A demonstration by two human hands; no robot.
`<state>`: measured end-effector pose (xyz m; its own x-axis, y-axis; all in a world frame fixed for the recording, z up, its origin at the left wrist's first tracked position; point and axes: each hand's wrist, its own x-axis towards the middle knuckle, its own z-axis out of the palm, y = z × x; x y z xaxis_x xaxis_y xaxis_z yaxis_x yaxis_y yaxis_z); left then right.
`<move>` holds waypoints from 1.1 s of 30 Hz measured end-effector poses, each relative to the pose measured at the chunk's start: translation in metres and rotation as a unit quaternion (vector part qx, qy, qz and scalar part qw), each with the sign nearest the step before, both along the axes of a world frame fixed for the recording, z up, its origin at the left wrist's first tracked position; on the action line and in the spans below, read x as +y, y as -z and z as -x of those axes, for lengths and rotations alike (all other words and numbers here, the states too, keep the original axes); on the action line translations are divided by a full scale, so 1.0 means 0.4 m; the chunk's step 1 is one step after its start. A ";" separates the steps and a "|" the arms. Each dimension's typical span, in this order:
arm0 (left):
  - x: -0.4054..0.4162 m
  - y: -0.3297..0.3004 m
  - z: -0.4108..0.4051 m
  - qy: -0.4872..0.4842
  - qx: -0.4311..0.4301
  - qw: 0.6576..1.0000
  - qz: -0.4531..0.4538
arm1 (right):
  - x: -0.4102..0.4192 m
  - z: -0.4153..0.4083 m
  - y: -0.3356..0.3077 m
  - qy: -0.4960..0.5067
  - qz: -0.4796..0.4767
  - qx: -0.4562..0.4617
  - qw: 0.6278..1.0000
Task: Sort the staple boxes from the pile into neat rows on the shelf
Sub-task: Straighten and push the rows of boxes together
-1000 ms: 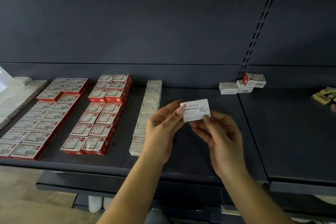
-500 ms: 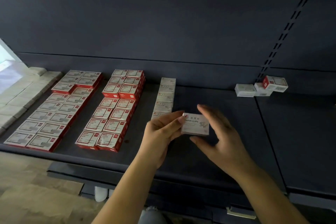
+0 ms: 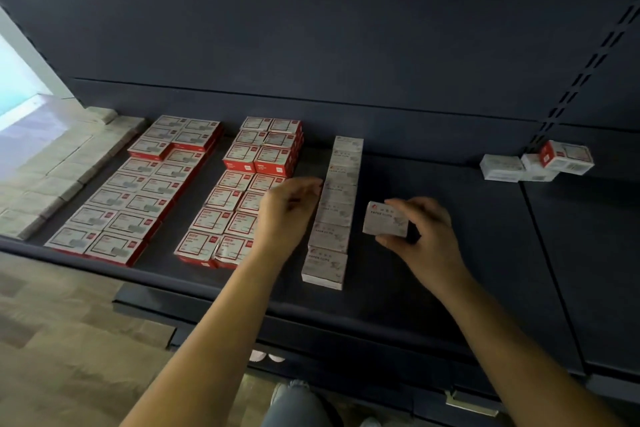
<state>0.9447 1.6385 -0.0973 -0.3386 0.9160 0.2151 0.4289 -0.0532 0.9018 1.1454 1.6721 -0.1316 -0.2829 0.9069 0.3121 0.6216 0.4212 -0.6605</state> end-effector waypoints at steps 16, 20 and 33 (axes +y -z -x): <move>0.292 0.010 0.006 0.074 -0.126 0.972 0.185 | 0.297 0.105 -0.001 0.164 0.140 0.046 0.975; 0.316 0.003 0.009 0.076 -0.199 0.956 0.202 | 0.329 0.135 -0.007 0.237 0.225 0.165 0.931; 0.319 0.032 0.004 0.090 -0.186 0.961 0.186 | 0.286 0.116 -0.004 0.128 0.280 0.285 0.908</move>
